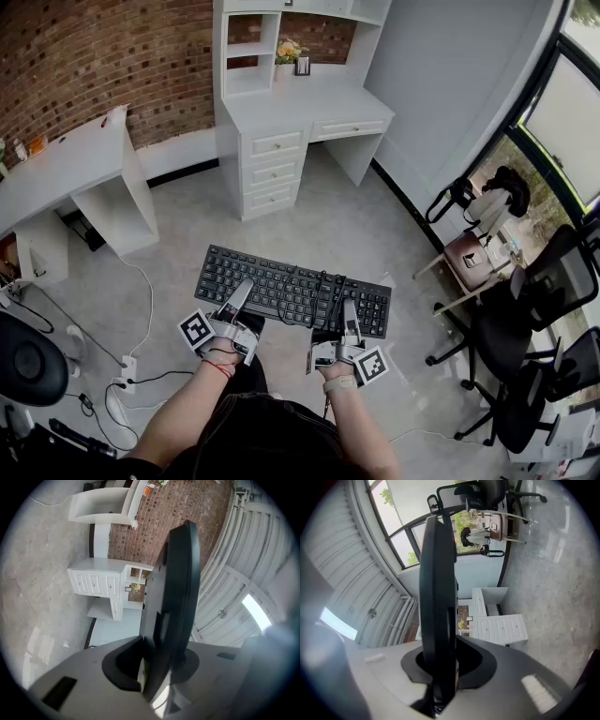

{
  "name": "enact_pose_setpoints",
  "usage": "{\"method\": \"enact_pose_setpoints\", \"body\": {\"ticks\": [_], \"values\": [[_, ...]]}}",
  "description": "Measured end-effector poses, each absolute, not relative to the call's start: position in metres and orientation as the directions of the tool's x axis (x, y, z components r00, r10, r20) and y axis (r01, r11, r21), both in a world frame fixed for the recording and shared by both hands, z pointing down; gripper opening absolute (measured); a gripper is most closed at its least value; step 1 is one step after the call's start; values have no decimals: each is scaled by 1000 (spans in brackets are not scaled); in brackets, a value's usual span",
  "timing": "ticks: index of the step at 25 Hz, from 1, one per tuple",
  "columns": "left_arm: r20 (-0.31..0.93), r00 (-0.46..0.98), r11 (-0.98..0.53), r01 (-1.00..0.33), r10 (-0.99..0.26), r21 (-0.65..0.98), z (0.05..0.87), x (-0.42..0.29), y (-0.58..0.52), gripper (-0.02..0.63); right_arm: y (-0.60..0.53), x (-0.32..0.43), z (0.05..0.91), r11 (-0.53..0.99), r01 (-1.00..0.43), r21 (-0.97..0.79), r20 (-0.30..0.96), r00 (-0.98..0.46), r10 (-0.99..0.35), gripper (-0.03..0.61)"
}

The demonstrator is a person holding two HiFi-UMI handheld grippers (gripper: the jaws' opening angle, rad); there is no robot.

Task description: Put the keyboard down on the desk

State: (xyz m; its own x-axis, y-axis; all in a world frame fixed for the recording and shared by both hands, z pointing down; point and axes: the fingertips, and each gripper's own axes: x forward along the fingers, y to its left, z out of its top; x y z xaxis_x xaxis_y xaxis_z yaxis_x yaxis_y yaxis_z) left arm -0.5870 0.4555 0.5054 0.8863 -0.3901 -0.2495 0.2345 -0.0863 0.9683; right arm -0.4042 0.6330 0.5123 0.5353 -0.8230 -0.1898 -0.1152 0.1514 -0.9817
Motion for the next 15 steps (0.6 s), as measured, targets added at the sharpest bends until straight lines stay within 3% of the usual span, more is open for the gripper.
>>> {"method": "enact_pose_setpoints", "body": {"ticks": [15], "values": [[-195,913,-27,199,-357,980,534,-509,384,66,564,-332,543,117,-78,-990,-141,551,-822,66]]}}
